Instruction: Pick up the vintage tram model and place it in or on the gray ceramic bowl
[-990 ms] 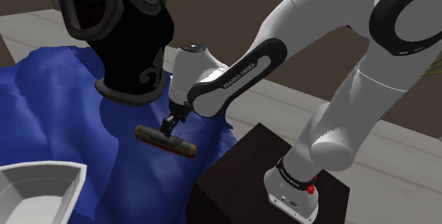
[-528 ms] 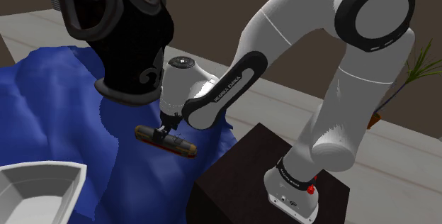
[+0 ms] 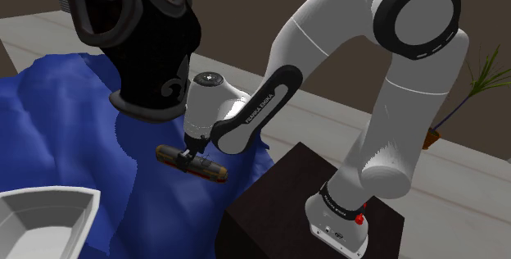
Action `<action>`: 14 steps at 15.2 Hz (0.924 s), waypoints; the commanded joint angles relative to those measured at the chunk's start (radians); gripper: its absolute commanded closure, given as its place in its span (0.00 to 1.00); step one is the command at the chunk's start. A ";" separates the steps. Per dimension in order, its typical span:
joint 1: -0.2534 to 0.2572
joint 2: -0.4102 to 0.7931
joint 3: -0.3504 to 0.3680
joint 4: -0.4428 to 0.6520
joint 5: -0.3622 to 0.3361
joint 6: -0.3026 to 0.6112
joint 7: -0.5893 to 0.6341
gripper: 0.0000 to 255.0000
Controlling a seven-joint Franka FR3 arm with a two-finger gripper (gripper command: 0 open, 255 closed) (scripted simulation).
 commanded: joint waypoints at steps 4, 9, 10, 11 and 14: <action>0.000 0.000 0.000 0.000 0.000 0.000 0.000 1.00; 0.000 0.000 0.000 0.000 0.000 0.000 0.000 1.00; 0.000 0.000 0.000 0.000 0.000 0.000 0.000 1.00; 0.000 0.000 0.000 0.000 0.000 0.000 0.000 1.00; -0.009 -0.028 0.014 -0.003 0.023 -0.024 -0.018 1.00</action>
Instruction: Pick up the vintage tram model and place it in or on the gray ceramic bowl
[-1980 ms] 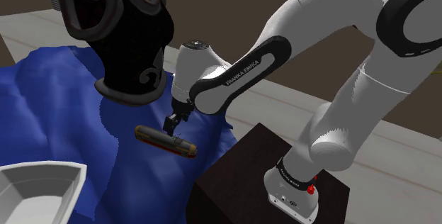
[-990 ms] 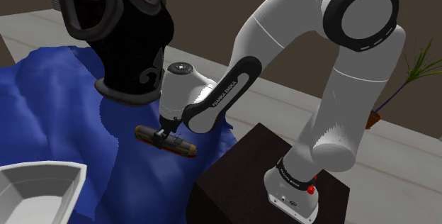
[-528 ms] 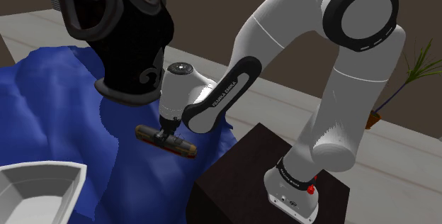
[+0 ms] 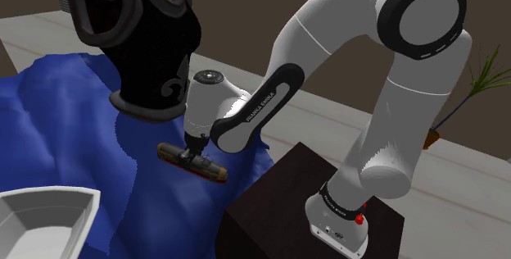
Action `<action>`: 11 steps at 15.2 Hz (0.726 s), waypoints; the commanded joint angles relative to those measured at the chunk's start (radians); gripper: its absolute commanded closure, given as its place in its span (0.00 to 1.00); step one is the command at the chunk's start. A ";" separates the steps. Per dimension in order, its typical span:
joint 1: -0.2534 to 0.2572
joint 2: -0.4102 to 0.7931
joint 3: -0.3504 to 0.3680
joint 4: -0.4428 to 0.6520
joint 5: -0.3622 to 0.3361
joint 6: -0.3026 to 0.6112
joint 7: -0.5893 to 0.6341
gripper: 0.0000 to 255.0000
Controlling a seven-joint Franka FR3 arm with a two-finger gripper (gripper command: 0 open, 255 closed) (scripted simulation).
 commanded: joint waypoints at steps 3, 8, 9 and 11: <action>-0.016 -0.054 0.023 -0.003 0.046 -0.048 -0.035 1.00; -0.026 -0.123 0.042 -0.001 0.101 -0.114 -0.076 1.00; -0.027 -0.136 0.045 0.000 0.111 -0.127 -0.084 1.00; -0.029 -0.162 0.049 0.003 0.131 -0.154 -0.098 1.00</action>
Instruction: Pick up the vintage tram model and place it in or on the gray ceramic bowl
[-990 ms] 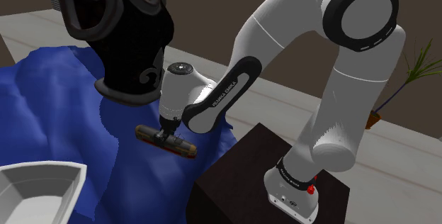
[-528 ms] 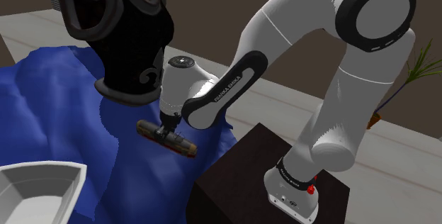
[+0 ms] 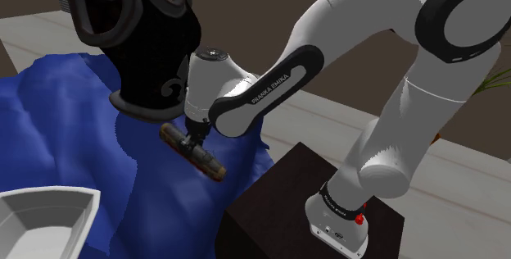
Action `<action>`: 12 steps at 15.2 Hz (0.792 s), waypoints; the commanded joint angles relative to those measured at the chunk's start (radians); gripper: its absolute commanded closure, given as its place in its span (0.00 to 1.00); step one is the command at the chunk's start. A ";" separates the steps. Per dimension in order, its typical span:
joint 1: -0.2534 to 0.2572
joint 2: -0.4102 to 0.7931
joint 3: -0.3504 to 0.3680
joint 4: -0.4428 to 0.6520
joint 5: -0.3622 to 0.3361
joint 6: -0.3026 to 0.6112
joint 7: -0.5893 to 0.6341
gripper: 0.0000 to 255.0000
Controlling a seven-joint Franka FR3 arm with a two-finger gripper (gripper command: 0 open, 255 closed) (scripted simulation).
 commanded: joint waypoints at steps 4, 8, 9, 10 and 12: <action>-0.002 -0.061 0.006 0.014 0.043 -0.071 -0.033 1.00; -0.001 -0.107 0.007 0.027 0.070 -0.127 -0.054 1.00; -0.001 -0.118 0.007 0.031 0.076 -0.142 -0.058 1.00; 0.000 -0.129 0.007 0.035 0.082 -0.156 -0.062 1.00; 0.001 -0.149 0.006 0.044 0.092 -0.184 -0.070 1.00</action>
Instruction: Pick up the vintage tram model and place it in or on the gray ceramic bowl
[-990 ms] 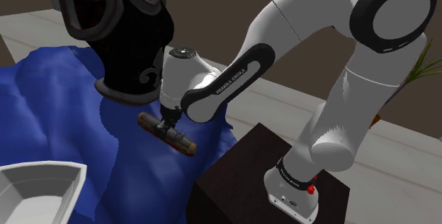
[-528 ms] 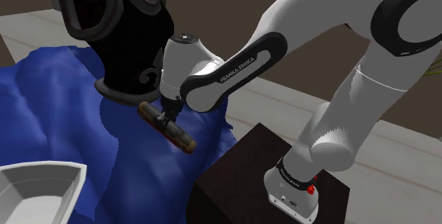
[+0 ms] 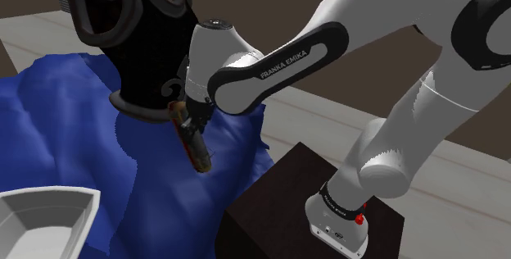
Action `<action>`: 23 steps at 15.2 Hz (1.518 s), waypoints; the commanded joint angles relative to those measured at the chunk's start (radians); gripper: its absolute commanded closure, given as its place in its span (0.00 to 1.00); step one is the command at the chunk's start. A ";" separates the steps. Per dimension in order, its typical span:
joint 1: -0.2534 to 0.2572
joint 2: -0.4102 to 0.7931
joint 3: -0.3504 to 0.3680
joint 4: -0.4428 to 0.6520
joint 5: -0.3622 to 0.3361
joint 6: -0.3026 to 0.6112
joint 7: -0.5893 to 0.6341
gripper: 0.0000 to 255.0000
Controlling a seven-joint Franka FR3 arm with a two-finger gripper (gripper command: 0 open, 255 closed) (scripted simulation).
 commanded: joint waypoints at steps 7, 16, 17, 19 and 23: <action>0.019 -0.007 0.024 0.077 0.002 -0.085 0.041 1.00; 0.119 0.231 0.104 0.360 -0.138 -0.158 0.301 1.00; 0.135 0.261 0.107 0.397 -0.154 -0.170 0.327 1.00; 0.168 0.321 0.112 0.476 -0.187 -0.198 0.376 1.00; 0.244 0.448 0.113 0.651 -0.245 -0.263 0.458 1.00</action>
